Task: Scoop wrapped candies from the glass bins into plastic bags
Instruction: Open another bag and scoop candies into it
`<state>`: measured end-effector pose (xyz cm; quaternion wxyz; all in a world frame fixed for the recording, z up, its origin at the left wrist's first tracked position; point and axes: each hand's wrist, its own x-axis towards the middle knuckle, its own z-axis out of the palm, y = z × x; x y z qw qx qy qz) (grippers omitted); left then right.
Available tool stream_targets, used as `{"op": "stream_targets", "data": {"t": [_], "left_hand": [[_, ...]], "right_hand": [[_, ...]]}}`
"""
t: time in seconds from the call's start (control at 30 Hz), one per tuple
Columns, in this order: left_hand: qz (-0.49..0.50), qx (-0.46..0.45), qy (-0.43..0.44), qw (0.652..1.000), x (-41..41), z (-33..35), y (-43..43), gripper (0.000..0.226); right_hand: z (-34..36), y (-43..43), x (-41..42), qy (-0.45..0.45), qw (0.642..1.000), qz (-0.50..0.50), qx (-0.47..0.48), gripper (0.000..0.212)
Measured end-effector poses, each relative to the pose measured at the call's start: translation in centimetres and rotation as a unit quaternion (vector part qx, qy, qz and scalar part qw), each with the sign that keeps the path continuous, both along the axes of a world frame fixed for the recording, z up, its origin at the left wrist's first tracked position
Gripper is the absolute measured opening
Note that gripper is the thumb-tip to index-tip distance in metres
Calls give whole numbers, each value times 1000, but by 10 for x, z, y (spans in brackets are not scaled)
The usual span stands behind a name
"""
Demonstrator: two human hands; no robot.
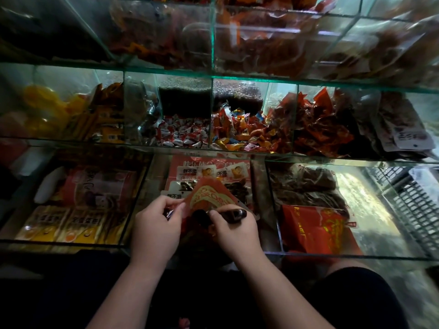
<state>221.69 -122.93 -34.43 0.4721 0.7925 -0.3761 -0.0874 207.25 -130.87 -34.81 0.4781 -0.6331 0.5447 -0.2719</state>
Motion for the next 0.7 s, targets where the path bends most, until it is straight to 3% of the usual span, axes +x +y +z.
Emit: {"op": "stream_targets", "data": {"t": [0.1,0.13,0.27,0.33,0.43,0.5,0.6,0.7], "left_hand": [[-12,-26,16,999,-3,-5,1,7],[-14,-38,24,999,-4,-7,1,8],[-18,-78,60,995,-7,-12,4,11],[-17,-82,64,994,-5,-12,6,11],[-9,-82,66,994,-1,-12,7,14],[-8,-78,64,995,-1,-14,7,11],[-10,-79,58,995,-5,-15,7,8],[-10,-80,66,995,-7,-11,9,14]], "right_hand": [[-1,-1,-4,-101,987,-53,116,11],[-4,1,-6,-103,987,-60,110,10],[-16,19,-8,62,994,81,-47,8],[-15,14,-8,25,995,96,-13,12],[-7,-2,-13,-129,982,-11,134,10],[-8,-6,-15,-125,983,-26,131,9],[-15,2,-11,-78,988,31,130,10],[-15,2,-14,-138,970,-33,198,12]]}}
